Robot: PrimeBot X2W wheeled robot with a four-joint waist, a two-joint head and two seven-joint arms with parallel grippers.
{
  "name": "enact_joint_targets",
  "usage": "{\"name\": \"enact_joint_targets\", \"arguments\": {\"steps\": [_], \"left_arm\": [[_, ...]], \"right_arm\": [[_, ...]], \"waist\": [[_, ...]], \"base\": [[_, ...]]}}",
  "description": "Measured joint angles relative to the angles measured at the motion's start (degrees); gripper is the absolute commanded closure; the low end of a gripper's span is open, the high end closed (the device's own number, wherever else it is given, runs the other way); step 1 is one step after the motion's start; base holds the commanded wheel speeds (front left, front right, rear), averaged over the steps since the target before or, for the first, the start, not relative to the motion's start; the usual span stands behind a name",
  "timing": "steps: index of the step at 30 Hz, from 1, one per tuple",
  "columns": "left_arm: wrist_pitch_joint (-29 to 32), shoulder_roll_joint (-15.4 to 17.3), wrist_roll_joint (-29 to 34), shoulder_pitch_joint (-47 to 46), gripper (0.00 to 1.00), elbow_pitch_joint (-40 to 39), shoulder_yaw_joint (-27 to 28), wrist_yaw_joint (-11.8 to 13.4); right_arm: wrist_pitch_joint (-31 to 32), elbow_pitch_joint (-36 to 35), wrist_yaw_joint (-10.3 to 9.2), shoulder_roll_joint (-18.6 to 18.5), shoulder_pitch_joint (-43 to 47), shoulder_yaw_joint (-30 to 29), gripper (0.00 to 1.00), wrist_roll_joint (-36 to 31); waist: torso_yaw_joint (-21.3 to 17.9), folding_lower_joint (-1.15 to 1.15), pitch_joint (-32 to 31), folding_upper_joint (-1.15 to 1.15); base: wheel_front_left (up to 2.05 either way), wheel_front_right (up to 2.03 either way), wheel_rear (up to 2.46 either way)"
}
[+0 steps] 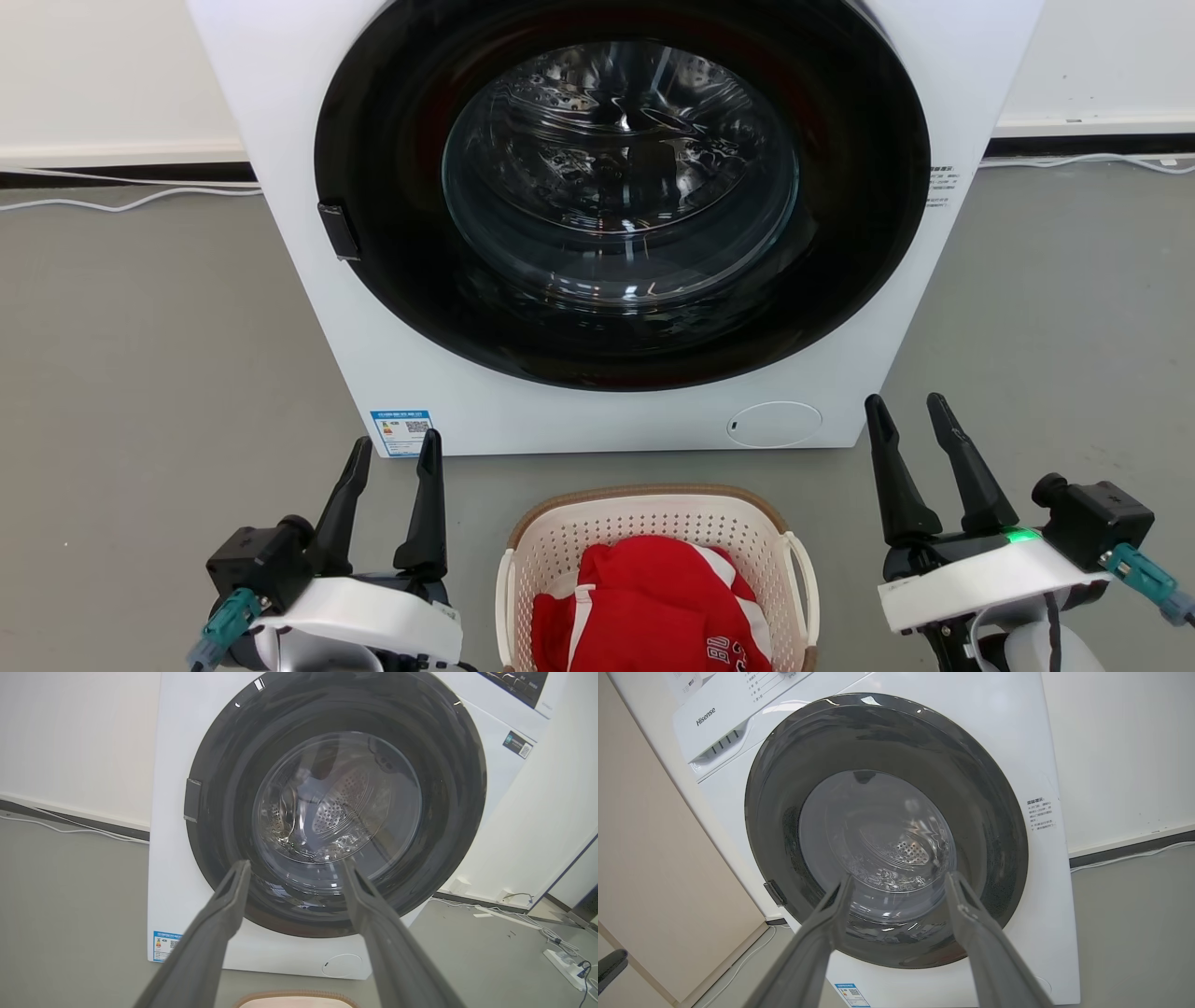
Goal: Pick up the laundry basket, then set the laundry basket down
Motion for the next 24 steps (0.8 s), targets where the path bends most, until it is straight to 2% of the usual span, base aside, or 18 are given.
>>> {"name": "enact_joint_targets", "arguments": {"steps": [16, 24], "left_arm": [[-2.8, 0.1, 9.4, -0.8, 0.00, -2.1, -1.6, 1.7], [-2.9, 0.1, 9.8, -0.8, 0.00, -2.1, -1.7, 1.7]], "right_arm": [[-2.7, 0.0, 0.00, 0.0, 0.0, 0.3, 0.00, -9.7], [-2.7, 0.0, 0.01, 0.0, 0.0, 0.4, 0.00, -10.3]], "waist": [[-0.3, 0.00, 0.4, 0.00], [-0.3, 0.00, 0.4, 0.00]], "base": [[0.00, 0.00, 0.00], [0.00, 0.00, 0.00]]}}
